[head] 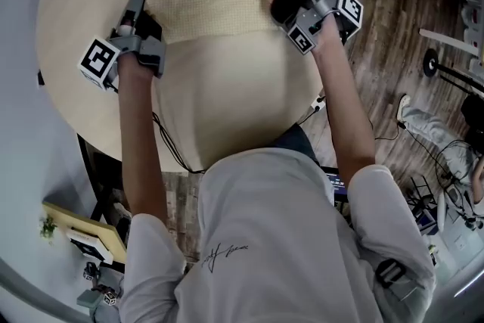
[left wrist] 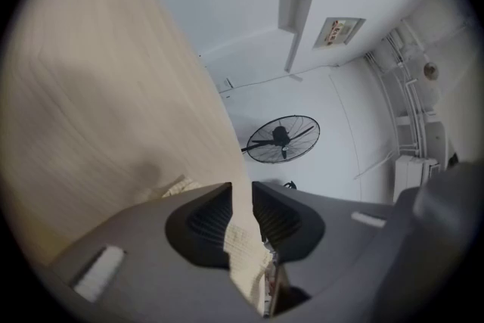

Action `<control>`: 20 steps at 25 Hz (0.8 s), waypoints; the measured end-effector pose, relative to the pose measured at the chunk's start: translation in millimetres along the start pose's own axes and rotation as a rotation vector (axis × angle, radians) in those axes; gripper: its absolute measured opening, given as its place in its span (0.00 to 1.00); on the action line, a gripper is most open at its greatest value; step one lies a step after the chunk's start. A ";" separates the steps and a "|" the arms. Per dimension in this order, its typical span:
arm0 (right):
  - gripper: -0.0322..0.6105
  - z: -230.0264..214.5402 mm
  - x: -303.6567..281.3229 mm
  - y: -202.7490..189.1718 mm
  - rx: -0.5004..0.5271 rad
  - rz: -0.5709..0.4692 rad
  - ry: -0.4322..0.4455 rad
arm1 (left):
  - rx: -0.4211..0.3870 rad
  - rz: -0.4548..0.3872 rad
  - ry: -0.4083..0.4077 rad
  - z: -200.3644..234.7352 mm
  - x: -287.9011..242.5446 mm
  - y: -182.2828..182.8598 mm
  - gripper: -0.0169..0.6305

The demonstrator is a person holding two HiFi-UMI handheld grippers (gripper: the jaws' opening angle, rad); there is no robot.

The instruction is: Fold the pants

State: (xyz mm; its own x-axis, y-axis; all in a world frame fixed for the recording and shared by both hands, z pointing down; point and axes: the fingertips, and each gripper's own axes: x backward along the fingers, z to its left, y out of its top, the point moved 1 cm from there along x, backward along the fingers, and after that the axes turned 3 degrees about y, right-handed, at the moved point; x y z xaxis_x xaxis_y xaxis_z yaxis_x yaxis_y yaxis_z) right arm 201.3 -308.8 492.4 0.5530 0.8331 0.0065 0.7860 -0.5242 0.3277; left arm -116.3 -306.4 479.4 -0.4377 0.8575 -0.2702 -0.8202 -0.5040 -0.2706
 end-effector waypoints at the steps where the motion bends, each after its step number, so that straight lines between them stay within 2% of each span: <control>1: 0.33 2.6 -0.9 -1.9 0.008 0.009 0.002 | -0.025 -0.002 0.002 -4.0 1.7 2.8 0.16; 4: 0.33 6.6 -0.7 -4.5 0.030 0.019 -0.001 | -0.081 -0.004 0.015 -10.7 5.0 6.7 0.16; 7: 0.31 9.3 1.4 -7.8 0.046 0.031 -0.003 | -0.103 -0.008 0.013 -16.5 9.6 5.9 0.16; 13: 0.18 15.5 5.1 -15.0 0.095 0.060 0.008 | -0.153 -0.027 0.057 -16.4 21.7 5.1 0.16; 20: 0.10 49.3 29.3 -53.4 0.207 0.151 0.029 | -0.168 -0.050 0.037 -41.2 62.8 -9.4 0.13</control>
State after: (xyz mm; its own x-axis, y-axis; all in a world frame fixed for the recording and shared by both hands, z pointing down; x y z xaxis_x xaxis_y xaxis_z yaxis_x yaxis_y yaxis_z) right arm 189.2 -265.1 428.6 0.6622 0.7461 0.0689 0.7369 -0.6651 0.1209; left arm -120.9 -252.1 426.9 -0.3817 0.8789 -0.2859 -0.7660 -0.4739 -0.4342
